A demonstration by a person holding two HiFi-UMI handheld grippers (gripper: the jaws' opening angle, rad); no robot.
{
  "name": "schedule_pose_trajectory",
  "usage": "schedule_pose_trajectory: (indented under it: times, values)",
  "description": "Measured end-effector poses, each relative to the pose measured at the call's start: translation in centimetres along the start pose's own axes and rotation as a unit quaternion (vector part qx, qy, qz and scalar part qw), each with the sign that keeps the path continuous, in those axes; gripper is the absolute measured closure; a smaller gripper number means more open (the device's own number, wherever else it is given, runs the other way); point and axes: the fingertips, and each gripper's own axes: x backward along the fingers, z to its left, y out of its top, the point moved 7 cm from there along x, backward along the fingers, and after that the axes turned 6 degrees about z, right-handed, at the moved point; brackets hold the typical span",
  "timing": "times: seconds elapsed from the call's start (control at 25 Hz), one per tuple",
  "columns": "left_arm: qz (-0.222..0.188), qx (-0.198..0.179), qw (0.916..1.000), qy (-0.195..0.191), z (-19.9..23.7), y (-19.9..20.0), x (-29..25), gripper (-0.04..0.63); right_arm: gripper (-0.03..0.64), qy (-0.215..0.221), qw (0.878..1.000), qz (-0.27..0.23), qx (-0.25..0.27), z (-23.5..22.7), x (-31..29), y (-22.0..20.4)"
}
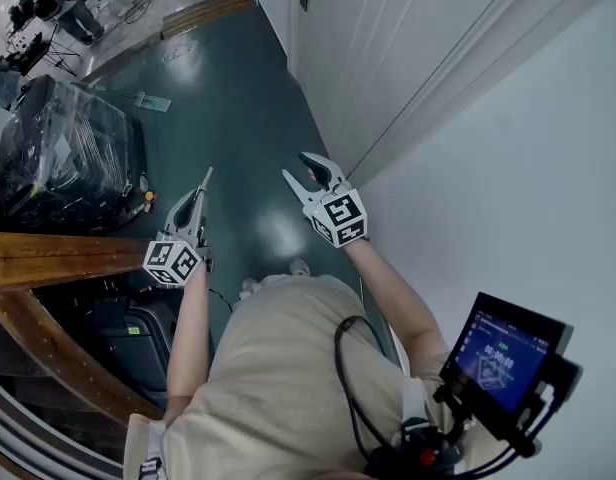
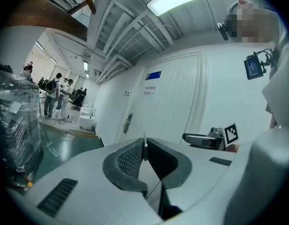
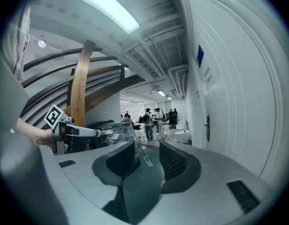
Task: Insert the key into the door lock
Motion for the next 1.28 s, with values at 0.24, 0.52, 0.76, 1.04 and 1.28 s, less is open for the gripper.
schedule_pose_trajectory:
  times: [0.24, 0.52, 0.76, 1.04, 1.28]
  values:
    - [0.003, 0.002, 1.0, -0.004, -0.1, -0.5, 0.4, 0.56, 0.445, -0.007, 1.0, 0.0, -0.004, 0.4, 0.2, -0.1]
    - [0.001, 0.008, 1.0, 0.001, -0.3, -0.7, 0.3, 0.56, 0.445, 0.0, 1.0, -0.006, -0.016, 0.0, 0.1, -0.1]
    - [0.004, 0.011, 0.9999, 0.0, -1.5, -1.2, 0.1, 0.56, 0.446, 0.012, 1.0, -0.004, -0.014, 0.1, 1.1, -0.5]
    - [0.012, 0.012, 0.9998, 0.006, -1.9, -1.9, 0.4, 0.56, 0.47, 0.03, 0.999, -0.007, -0.036, -0.3, 0.4, -1.1]
    - [0.013, 0.007, 0.9999, -0.001, -0.7, -1.8, 1.0, 0.56, 0.514, 0.034, 0.998, -0.005, -0.053, -0.4, -1.2, -1.6]
